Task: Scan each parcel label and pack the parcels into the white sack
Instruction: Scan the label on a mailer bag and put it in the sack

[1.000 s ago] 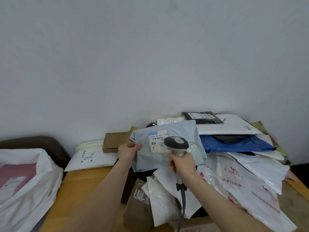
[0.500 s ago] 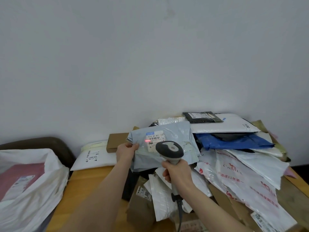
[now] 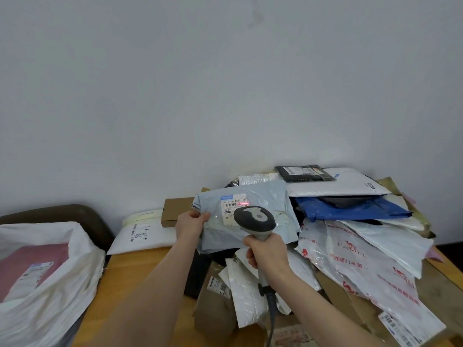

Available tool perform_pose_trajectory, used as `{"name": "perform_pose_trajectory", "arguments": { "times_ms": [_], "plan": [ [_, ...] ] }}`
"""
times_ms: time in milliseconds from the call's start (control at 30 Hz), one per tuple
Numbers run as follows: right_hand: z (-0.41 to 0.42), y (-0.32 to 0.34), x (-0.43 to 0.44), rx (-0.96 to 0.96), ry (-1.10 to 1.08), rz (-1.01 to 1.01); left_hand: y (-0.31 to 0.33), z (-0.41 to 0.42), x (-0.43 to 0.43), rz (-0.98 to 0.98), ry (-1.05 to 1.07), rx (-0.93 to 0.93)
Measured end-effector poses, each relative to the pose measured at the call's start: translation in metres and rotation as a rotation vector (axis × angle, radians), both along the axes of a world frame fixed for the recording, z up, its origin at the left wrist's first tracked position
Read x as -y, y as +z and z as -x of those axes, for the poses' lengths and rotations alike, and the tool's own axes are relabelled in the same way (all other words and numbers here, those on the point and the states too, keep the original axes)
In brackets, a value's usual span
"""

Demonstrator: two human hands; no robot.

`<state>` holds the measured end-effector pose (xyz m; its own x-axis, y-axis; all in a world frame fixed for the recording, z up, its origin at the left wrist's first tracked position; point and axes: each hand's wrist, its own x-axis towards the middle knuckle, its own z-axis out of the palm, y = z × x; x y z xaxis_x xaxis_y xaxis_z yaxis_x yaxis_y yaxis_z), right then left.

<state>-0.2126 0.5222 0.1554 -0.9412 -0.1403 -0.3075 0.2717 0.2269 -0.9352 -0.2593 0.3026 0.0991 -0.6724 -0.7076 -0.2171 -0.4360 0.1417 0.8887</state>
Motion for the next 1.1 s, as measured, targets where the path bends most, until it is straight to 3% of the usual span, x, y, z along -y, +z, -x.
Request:
{"name": "perform_pose_trajectory", "arguments": {
  "times_ms": [600, 1100],
  "plan": [
    [0.01, 0.002, 0.051, 0.046, -0.123, 0.16, 0.017, -0.015, 0.056, -0.034, 0.039, -0.06],
    [-0.073, 0.002, 0.238, 0.115, 0.319, 0.221, 0.076, -0.229, 0.225, 0.317, 0.507, -0.037]
  ]
}}
